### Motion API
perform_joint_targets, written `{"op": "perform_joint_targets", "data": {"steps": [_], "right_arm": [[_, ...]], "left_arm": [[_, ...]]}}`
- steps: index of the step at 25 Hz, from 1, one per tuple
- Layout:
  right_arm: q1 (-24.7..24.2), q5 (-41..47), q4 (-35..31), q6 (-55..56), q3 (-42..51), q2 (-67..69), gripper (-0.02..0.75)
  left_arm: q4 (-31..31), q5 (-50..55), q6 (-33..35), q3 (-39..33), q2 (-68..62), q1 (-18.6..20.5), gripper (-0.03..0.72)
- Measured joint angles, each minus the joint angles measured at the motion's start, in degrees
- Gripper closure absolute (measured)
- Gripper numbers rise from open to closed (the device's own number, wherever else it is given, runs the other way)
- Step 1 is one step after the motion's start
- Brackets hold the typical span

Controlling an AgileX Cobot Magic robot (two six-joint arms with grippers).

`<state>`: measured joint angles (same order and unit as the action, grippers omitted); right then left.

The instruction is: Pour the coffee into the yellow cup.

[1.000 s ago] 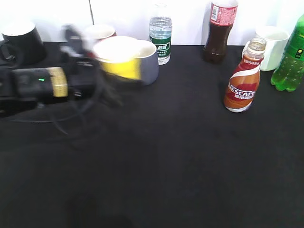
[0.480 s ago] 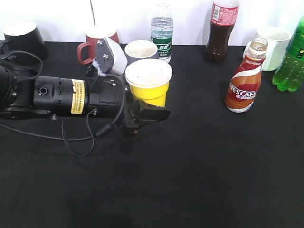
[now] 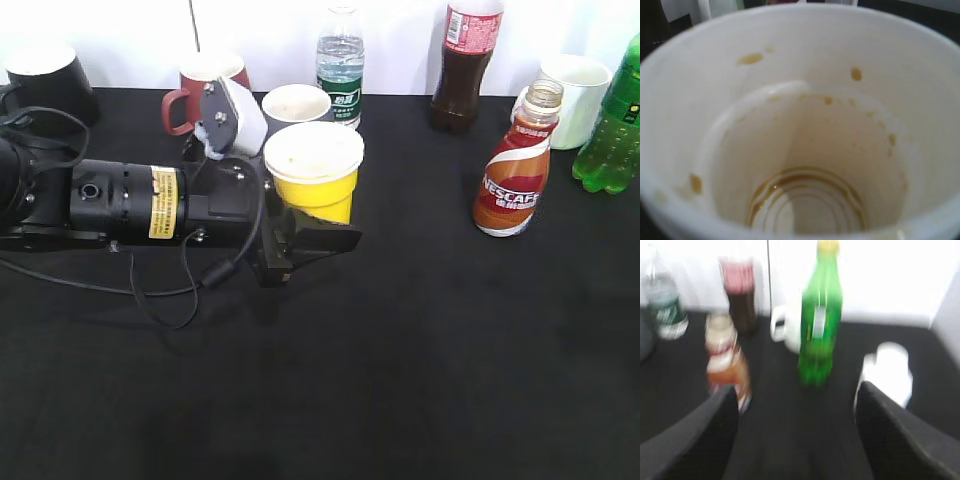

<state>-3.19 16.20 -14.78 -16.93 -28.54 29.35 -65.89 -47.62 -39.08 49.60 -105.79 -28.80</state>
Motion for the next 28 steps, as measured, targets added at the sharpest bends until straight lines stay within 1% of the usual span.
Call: {"op": "perform_joint_targets", "data": {"steps": [4, 6, 7, 8, 10, 11, 12, 14, 16, 17, 19, 21, 23, 25, 28], "right_arm": [[0.0, -21.2, -1.3, -1.6, 10.1, 9.0, 0.168], [0.0, -27.9, -0.5, -0.9, 10.8, 15.0, 0.168], [0.0, -32.5, 5.8, 6.7, 10.8, 21.4, 0.168], [0.0, -32.5, 5.8, 6.7, 10.8, 21.4, 0.168], [0.0, -37.7, 22.2, 21.1, 10.9, 25.8, 0.168], [0.0, -41.5, 29.3, 26.4, 10.9, 28.8, 0.168], [0.0, -45.2, 34.1, 30.5, 10.9, 32.3, 0.168], [0.0, -51.2, 39.4, 33.9, 11.0, 41.1, 0.168], [0.0, -58.2, 46.4, 34.4, 11.0, 50.0, 0.156], [0.0, -61.1, 47.9, 34.5, 11.0, 53.4, 0.13], [0.0, -62.8, 49.6, 34.7, 9.5, 58.1, 0.084], [0.0, -63.5, 51.4, 35.4, 6.7, 61.6, 0.076], [0.0, -66.3, 53.0, 35.7, 4.7, 66.5, 0.075], [0.0, -70.9, 54.8, 35.8, 2.8, 72.0, 0.075], [0.0, -73.6, 54.9, 35.8, -1.2, 77.7, 0.075]], "left_arm": [[0.0, 0.0, 0.0, 0.0, 0.0, 0.0, 0.23], [0.0, 0.0, 0.0, 0.0, 0.0, 0.0, 0.23], [0.0, 0.0, 0.0, 0.0, 0.0, 0.0, 0.23], [0.0, 0.0, 0.0, 0.0, 0.0, 0.0, 0.23], [0.0, 0.0, 0.0, 0.0, 0.0, 0.0, 0.23], [0.0, 0.0, 0.0, 0.0, 0.0, 0.0, 0.23], [0.0, 0.0, 0.0, 0.0, 0.0, 0.0, 0.23], [0.0, 0.0, 0.0, 0.0, 0.0, 0.0, 0.23], [0.0, 0.0, 0.0, 0.0, 0.0, 0.0, 0.23], [0.0, 0.0, 0.0, 0.0, 0.0, 0.0, 0.23], [0.0, 0.0, 0.0, 0.0, 0.0, 0.0, 0.23], [0.0, 0.0, 0.0, 0.0, 0.0, 0.0, 0.23], [0.0, 0.0, 0.0, 0.0, 0.0, 0.0, 0.23], [0.0, 0.0, 0.0, 0.0, 0.0, 0.0, 0.23], [0.0, 0.0, 0.0, 0.0, 0.0, 0.0, 0.23]]}}
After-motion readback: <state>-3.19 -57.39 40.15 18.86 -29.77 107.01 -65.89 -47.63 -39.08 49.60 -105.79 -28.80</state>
